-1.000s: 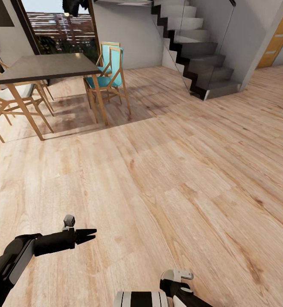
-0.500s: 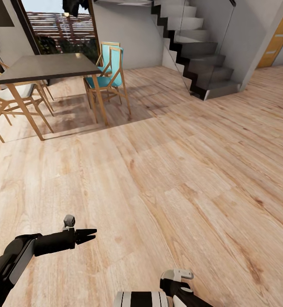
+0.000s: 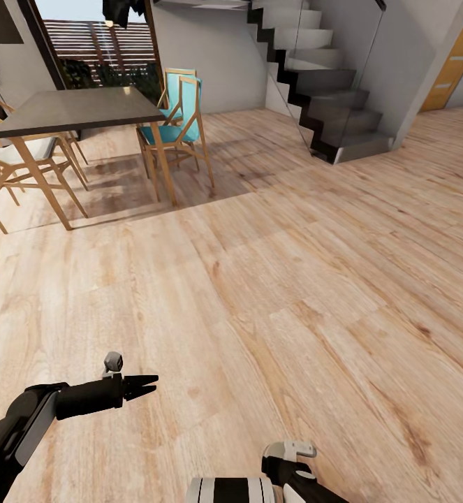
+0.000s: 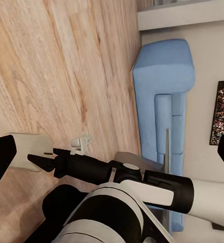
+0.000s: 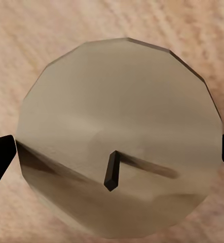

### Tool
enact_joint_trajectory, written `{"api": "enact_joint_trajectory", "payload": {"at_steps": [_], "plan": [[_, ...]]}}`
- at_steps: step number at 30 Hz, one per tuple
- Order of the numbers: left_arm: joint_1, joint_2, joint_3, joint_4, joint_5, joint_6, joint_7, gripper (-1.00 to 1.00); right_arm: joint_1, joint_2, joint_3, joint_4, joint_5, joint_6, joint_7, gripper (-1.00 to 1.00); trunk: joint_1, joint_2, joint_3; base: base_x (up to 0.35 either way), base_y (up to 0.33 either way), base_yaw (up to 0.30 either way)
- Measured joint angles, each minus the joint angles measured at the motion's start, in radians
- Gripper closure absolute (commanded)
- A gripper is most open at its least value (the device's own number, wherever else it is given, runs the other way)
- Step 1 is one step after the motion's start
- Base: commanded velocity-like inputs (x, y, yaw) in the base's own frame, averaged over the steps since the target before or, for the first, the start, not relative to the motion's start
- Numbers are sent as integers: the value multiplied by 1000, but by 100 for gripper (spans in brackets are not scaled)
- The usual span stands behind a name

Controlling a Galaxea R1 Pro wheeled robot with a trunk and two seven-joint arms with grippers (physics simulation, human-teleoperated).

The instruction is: Place each of the two pumpkins and all three candles from the living room inside a cabinet in the living room (use any cabinet), then make sure every cabinet is closed, and position the cauldron so it is next to a table in the living room.

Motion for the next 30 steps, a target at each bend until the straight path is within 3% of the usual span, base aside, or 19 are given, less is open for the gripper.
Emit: {"api": "enact_joint_trajectory", "payload": {"at_steps": [24,30], "plan": [[0,0,0,2,-1,0,0,-100,0,-3,6,-2,-10,0,1,100,0,0,0,0,0,0],[0,0,0,3,-1,0,0,-100,0,-4,-3,6,-5,-2,0,100,-3,1,23,0,0,0]]}}
